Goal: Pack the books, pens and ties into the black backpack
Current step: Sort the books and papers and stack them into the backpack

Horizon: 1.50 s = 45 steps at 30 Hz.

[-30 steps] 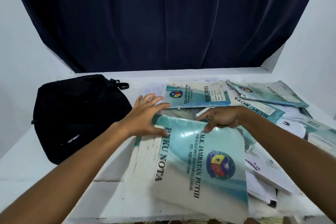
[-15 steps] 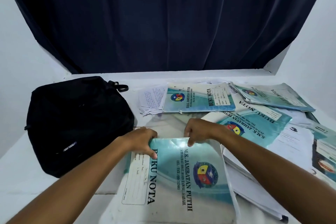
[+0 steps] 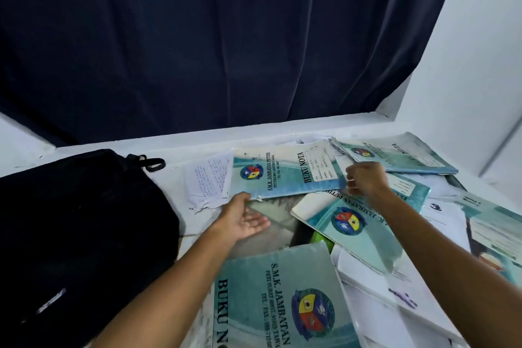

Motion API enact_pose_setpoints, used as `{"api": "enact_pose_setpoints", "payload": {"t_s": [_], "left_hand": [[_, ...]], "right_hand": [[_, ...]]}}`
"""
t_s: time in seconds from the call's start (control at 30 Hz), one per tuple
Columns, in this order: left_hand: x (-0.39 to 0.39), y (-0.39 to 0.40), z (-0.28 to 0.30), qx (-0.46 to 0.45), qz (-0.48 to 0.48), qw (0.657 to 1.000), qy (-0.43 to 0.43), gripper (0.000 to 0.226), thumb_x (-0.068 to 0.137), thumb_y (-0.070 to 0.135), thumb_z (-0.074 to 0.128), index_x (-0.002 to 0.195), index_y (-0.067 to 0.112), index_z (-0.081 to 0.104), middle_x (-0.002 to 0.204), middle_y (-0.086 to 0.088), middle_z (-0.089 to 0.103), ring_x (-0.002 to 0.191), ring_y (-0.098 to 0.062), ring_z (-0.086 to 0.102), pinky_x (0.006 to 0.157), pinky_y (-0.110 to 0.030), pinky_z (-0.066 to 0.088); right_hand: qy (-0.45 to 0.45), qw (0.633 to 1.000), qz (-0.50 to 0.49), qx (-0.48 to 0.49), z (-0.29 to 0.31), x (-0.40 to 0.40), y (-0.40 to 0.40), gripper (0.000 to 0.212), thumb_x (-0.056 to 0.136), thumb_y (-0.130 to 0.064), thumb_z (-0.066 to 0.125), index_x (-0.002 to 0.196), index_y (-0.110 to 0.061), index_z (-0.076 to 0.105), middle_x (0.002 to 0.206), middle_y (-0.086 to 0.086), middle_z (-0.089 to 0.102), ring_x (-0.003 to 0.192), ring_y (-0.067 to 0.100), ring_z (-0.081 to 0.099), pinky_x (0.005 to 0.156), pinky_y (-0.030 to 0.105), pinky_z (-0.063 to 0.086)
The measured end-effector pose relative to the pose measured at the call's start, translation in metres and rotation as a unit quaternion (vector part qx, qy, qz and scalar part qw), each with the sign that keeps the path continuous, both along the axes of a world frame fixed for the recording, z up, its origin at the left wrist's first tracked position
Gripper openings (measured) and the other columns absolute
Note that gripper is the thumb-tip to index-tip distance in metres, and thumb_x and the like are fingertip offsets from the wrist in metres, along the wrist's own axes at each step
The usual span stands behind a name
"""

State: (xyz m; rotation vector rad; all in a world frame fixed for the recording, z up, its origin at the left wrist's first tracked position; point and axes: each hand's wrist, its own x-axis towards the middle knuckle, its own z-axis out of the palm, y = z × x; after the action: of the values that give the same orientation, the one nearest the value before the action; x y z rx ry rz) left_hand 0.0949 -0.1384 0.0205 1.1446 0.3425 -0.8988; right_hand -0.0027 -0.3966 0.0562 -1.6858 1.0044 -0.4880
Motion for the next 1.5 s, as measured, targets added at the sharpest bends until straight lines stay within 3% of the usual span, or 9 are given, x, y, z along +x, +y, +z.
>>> {"api": "enact_pose_setpoints", "payload": {"t_s": [0.27,0.47,0.6,0.87,0.97,1.1,1.23,1.4,1.5], "left_hand": [[0.01,-0.055,-0.011,0.007,0.174,0.985,0.006,0.024,0.096,0.028,0.057,0.112,0.009,0.056,0.082,-0.013,0.054,0.073,-0.026,0.057,0.076,-0.038,0.049],[0.017,-0.08,-0.008,0.032,0.232,0.972,-0.014,0.04,0.084,0.02,0.076,0.116,0.001,0.062,0.087,-0.013,0.067,0.058,-0.016,0.054,0.038,-0.02,0.047],[0.017,-0.098,0.001,0.065,0.265,0.961,-0.044,0.046,0.077,0.016,0.083,0.114,-0.002,0.061,0.088,-0.016,0.068,0.05,-0.015,0.053,0.035,-0.019,0.048],[0.018,-0.116,0.007,0.039,0.326,0.942,-0.063,0.05,0.083,-0.018,0.06,0.126,0.0,0.043,0.113,-0.022,0.064,0.088,-0.035,0.067,0.057,-0.039,0.059],[0.017,-0.115,0.016,0.011,0.31,0.944,-0.112,0.047,0.084,-0.019,0.058,0.122,0.005,0.045,0.111,-0.018,0.066,0.09,-0.031,0.068,0.055,-0.039,0.061],[0.01,-0.098,0.043,-0.019,0.267,0.945,-0.189,0.043,0.087,-0.017,0.056,0.114,0.014,0.042,0.098,-0.012,0.065,0.082,-0.027,0.066,0.073,-0.047,0.06],[0.015,-0.067,0.072,-0.019,0.191,0.943,-0.27,0.051,0.083,-0.016,0.062,0.121,0.013,0.045,0.102,-0.013,0.07,0.081,-0.03,0.07,0.083,-0.055,0.056],[0.019,-0.024,0.123,-0.045,0.053,0.931,-0.358,0.059,0.073,-0.017,0.066,0.118,0.019,0.054,0.102,-0.01,0.073,0.081,-0.025,0.074,0.061,-0.043,0.061],[0.024,-0.003,0.141,-0.032,-0.038,0.915,-0.401,0.071,0.063,-0.013,0.073,0.123,0.02,0.054,0.106,-0.007,0.073,0.094,-0.027,0.072,0.065,-0.042,0.061]], "right_hand": [[0.024,0.994,0.08,0.063,0.002,0.015,-0.028,0.015,0.096,-0.013,0.053,0.094,0.0,0.058,0.075,0.012,0.058,0.06,0.023,0.055,0.058,0.035,0.051],[0.029,0.985,0.157,0.067,0.001,0.024,-0.04,0.03,0.099,-0.028,0.05,0.091,0.0,0.056,0.073,0.012,0.054,0.058,0.022,0.05,0.054,0.03,0.044],[0.03,0.98,0.187,0.063,-0.001,0.026,-0.045,0.031,0.099,-0.03,0.05,0.086,-0.002,0.057,0.074,0.013,0.054,0.059,0.022,0.051,0.056,0.03,0.044],[0.041,0.973,0.221,-0.048,-0.004,0.03,-0.052,0.044,0.09,-0.04,0.063,0.07,-0.001,0.062,0.062,0.012,0.059,0.057,0.024,0.053,0.056,0.03,0.049],[0.044,0.964,0.218,-0.145,-0.001,0.034,-0.054,0.047,0.087,-0.046,0.066,0.075,-0.001,0.07,0.053,-0.007,0.061,0.055,0.016,0.056,0.072,0.034,0.053],[-0.001,0.953,0.228,-0.201,0.012,0.043,-0.055,0.05,0.082,-0.048,0.07,0.11,-0.007,0.068,0.113,0.006,0.068,0.096,0.018,0.061,0.08,0.03,0.045],[-0.05,0.942,0.255,-0.213,0.033,0.051,-0.046,0.056,0.084,-0.046,0.069,0.128,-0.014,0.057,0.131,0.005,0.055,0.1,0.015,0.052,0.082,0.031,0.044],[-0.053,0.946,0.299,-0.111,0.057,0.061,-0.043,0.093,0.072,-0.063,0.072,0.147,-0.022,0.034,0.141,0.002,0.047,0.115,0.023,0.057,0.097,0.042,0.048],[-0.082,0.918,0.368,0.123,0.066,0.06,-0.044,0.091,0.066,-0.05,0.081,0.141,-0.017,0.042,0.12,0.011,0.068,0.098,0.03,0.07,0.077,0.044,0.059]]}}
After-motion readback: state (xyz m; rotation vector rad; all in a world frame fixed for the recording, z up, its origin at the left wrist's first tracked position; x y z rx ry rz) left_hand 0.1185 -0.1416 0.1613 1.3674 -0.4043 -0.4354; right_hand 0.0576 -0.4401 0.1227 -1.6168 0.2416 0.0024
